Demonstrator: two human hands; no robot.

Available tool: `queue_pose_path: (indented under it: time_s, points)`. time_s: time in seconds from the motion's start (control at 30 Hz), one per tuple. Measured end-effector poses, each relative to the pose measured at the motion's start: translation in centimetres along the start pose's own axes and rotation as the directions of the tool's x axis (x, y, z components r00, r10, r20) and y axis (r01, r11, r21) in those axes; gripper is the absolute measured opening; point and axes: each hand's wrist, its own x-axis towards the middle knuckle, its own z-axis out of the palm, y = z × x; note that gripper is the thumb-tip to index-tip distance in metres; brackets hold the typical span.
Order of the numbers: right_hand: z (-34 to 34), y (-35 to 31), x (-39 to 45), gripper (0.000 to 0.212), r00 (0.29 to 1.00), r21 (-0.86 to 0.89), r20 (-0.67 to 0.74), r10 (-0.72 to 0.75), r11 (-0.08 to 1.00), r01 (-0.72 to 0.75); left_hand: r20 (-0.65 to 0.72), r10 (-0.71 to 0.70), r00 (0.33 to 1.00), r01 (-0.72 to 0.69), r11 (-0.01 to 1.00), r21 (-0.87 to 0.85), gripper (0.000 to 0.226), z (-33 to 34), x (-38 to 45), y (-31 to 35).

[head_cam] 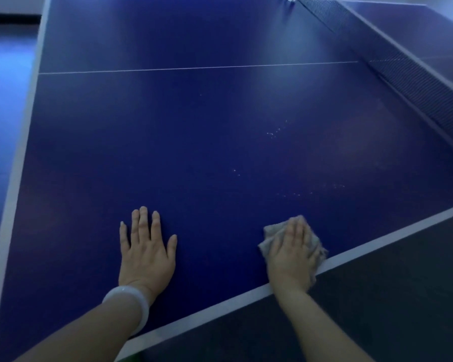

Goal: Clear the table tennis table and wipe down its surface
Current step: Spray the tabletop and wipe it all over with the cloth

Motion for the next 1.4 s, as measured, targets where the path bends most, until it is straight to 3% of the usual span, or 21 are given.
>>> queue_pose_path:
  time_s: [0.07,0.13,0.2,0.23,0.3,0.4,0.5,0.57,0.63,0.73,0.8,0.87,0.93,1.0,1.03,1.1,1.17,1.23,1.3,1.33,1.4]
  points:
    - [1.1,-3.2,-2.8,0.062,0.971,-0.024,-0.003,-0.241,0.97,0.24,0.003,0.001,1.0,-0.001,1.0,0.0,0.079,0.1,0.0,-0.1]
    - [1.6,-4.5,-5.3,0.064,0.811,-0.033,0.036,-0.584,0.81,0.586,-0.007,0.006,1.0,-0.006,1.0,0.003,0.077,0.2,0.0,-0.2]
    - [1.1,-2.9,-4.9,0.061,0.674,-0.056,0.069,-0.735,0.672,0.739,-0.014,0.01,1.0,-0.01,1.0,-0.008,0.078,0.1,-0.1,-0.1]
    - [0.7,-1.4,-3.8,0.061,0.673,-0.077,0.08,-0.735,0.669,0.739,-0.017,0.011,1.0,-0.011,1.0,-0.013,0.078,0.1,-0.1,0.0]
    - [0.0,2.2,-1.1,0.06,0.774,-0.071,0.07,-0.629,0.771,0.633,-0.015,0.01,1.0,-0.01,1.0,-0.004,0.074,0.1,-0.1,-0.1]
    - [-1.4,6.5,2.2,0.058,0.987,0.049,-0.006,-0.162,0.986,0.162,0.002,0.003,1.0,-0.003,1.0,0.004,0.077,0.1,-0.1,-0.1]
    - [-1.4,5.4,2.2,0.062,0.989,0.107,-0.001,0.151,0.983,-0.15,0.002,0.003,1.0,-0.003,1.0,0.014,0.076,-0.1,-0.1,-0.1]
    - [-0.6,2.7,1.1,0.063,0.999,0.047,-0.009,0.052,0.998,-0.051,0.001,0.004,1.0,-0.004,1.0,0.007,0.079,-0.1,-0.1,0.0]
    - [0.3,-0.7,0.1,0.062,0.965,-0.011,-0.004,-0.263,0.965,0.263,0.002,0.006,1.0,-0.006,1.0,-0.002,0.08,-0.2,-0.1,0.0]
    - [0.6,-3.9,0.5,0.059,0.733,-0.054,0.042,-0.679,0.731,0.68,0.005,0.005,1.0,-0.005,1.0,-0.004,0.079,-0.3,-0.1,0.2]
    - [0.1,-3.2,3.4,0.06,0.621,-0.093,0.09,-0.779,0.614,0.784,0.014,0.001,1.0,-0.001,1.0,-0.003,0.079,-0.3,0.0,0.1]
    - [-0.3,-0.9,7.1,0.062,0.745,-0.059,0.088,-0.661,0.743,0.666,0.018,-0.002,1.0,0.002,1.0,0.005,0.078,-0.2,0.0,0.1]
    - [-0.8,1.6,9.3,0.062,0.947,-0.016,0.034,-0.318,0.948,0.319,0.022,-0.002,1.0,0.001,1.0,0.013,0.076,-0.3,-0.1,0.1]
    - [-0.6,1.8,8.8,0.063,1.0,0.056,-0.001,-0.011,0.998,0.011,0.027,-0.003,1.0,0.003,1.0,0.013,0.075,-0.4,-0.2,0.2]
    - [-0.3,0.8,7.7,0.065,0.999,0.081,-0.023,0.035,0.996,-0.034,0.032,-0.003,0.999,0.003,1.0,0.012,0.074,-0.5,-0.2,0.2]
    - [0.5,-2.5,4.8,0.066,0.996,0.072,-0.076,-0.052,0.996,0.058,0.05,0.0,0.999,-0.001,1.0,0.018,0.074,-0.7,-0.2,0.2]
    - [1.1,-6.3,2.4,0.063,0.952,0.021,-0.05,-0.303,0.952,0.305,0.06,0.005,0.998,-0.006,1.0,0.021,0.074,-0.9,-0.2,0.2]
    - [1.2,-9.5,1.8,0.06,0.808,-0.022,-0.022,-0.589,0.808,0.588,0.062,0.007,0.998,-0.009,0.999,0.031,0.076,-1.1,-0.1,0.3]
    - [0.6,-10.9,3.6,0.058,0.682,-0.063,0.032,-0.731,0.679,0.731,0.065,0.011,0.998,-0.013,0.999,0.032,0.078,-1.3,0.0,0.3]
    - [0.2,-10.7,4.9,0.058,0.679,-0.071,0.051,-0.732,0.675,0.734,0.066,0.011,0.998,-0.013,0.999,0.032,0.079,-1.5,0.0,0.3]
    - [-0.3,-9.2,7.0,0.058,0.791,-0.039,0.078,-0.606,0.791,0.61,0.069,0.016,0.997,-0.018,0.999,0.027,0.08,-1.5,-0.1,0.2]
